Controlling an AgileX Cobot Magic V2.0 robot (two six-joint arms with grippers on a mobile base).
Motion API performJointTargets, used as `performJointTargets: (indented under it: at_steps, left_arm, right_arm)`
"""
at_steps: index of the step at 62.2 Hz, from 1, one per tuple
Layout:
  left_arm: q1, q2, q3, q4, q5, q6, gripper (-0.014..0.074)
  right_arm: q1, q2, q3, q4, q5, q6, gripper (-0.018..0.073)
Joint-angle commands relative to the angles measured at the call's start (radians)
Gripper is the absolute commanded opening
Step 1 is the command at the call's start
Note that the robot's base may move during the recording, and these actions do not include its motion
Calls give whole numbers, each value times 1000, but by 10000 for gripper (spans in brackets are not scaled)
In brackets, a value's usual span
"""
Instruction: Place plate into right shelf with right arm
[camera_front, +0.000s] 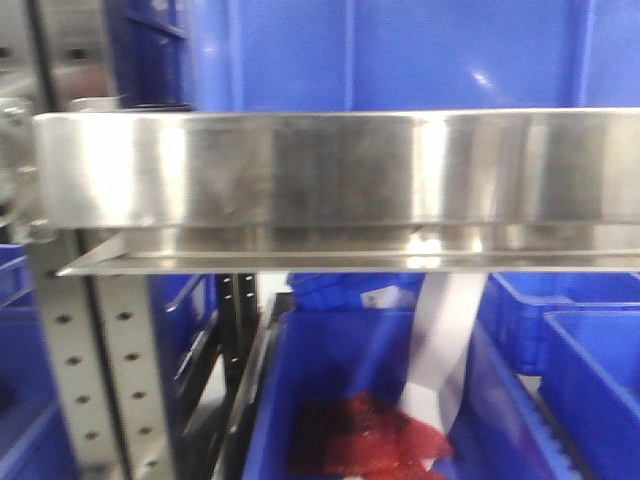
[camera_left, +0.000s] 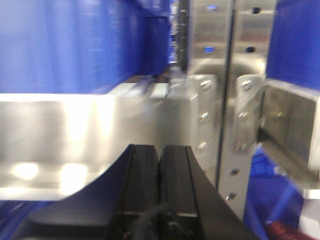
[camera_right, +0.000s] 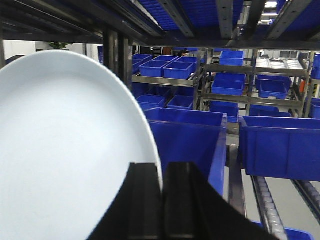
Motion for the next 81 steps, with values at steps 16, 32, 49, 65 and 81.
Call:
performJointTargets:
  at_steps: [16,32,49,65,81]
  left_arm:
    - [1,-11,8,-2,-90,-2,-47]
    - [1,-11,8,-2,-90,-2,-47]
    - [1,-11,8,-2,-90,-2,-47]
    - [1,-11,8,-2,-90,-2,-47]
    - [1,-11,8,-2,-90,-2,-47]
  right_arm:
    - [0,13,-31,-16,-84,-6,55]
    - [0,13,-31,-16,-84,-6,55]
    - [0,13,-31,-16,-82,-6,55]
    - [0,74,-167,45,-80,-1,55]
    - [22,389,-510,47,69,-33,55]
